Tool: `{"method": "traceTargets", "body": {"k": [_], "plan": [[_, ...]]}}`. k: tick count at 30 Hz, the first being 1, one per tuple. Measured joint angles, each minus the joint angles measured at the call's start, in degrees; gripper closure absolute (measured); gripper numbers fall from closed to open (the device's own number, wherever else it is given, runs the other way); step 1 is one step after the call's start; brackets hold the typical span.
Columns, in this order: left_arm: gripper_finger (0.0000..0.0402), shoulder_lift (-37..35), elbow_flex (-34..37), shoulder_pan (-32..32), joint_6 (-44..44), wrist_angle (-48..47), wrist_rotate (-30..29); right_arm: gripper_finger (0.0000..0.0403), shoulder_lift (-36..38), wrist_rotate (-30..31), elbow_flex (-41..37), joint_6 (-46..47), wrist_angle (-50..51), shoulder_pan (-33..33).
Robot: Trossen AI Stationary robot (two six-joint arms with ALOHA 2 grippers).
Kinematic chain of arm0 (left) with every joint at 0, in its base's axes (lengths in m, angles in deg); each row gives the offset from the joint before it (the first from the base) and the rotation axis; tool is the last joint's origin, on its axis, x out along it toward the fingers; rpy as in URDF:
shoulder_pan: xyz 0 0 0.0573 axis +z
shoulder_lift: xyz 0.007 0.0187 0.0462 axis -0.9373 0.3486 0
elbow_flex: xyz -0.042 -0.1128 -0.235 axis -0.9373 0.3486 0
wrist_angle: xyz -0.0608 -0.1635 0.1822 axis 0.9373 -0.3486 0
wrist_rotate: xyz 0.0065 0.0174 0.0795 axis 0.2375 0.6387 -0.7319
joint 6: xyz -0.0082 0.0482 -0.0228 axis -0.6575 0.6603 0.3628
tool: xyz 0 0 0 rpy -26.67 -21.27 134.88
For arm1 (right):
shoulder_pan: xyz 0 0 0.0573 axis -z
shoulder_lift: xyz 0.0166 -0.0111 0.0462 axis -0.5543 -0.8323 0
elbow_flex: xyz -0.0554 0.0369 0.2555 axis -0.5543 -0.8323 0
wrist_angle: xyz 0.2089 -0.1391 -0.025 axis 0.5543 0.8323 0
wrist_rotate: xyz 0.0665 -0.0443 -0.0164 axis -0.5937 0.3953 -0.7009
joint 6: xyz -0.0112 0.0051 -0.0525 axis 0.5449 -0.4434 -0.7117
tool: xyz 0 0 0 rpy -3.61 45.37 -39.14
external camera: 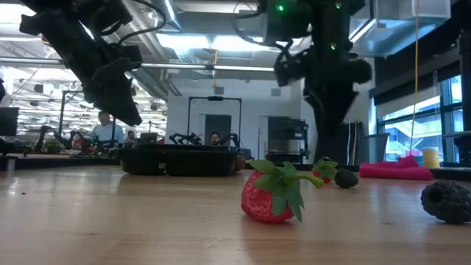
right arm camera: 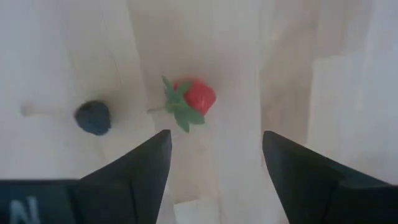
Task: Pick and placing Produce into tupperware
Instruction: Put the red strawberry into the black bin
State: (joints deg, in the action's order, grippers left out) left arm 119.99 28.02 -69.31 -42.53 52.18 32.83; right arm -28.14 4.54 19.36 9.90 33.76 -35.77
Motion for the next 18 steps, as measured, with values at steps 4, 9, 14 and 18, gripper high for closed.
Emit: {"method": "traceTargets", "body": {"k": [4,9,14,18], "plan": [[0.0223,0.0,0.0,0.0,-0.02,0.0,-0.01,0.0149,0.0,0.04,-4.06,1.44,-1.45,-0.49],[0.0223,0.0,0.0,0.0,-0.02,0.0,-0.01,0.0149,-0.02,0.13,-8.12,-0.06,-3.57,-1.45],[0.0223,0.0,0.0,0.0,-0.03,0.0,-0.01,0.0149,-0.02,0.09,-11.56,-1.33,-7.65,-1.94],[0.0223,0.0,0.0,0.0,-0.06,0.02,-0.01,0.0149,-0.02,-0.43,-13.5,-1.19,-10.19,-1.88]]}}
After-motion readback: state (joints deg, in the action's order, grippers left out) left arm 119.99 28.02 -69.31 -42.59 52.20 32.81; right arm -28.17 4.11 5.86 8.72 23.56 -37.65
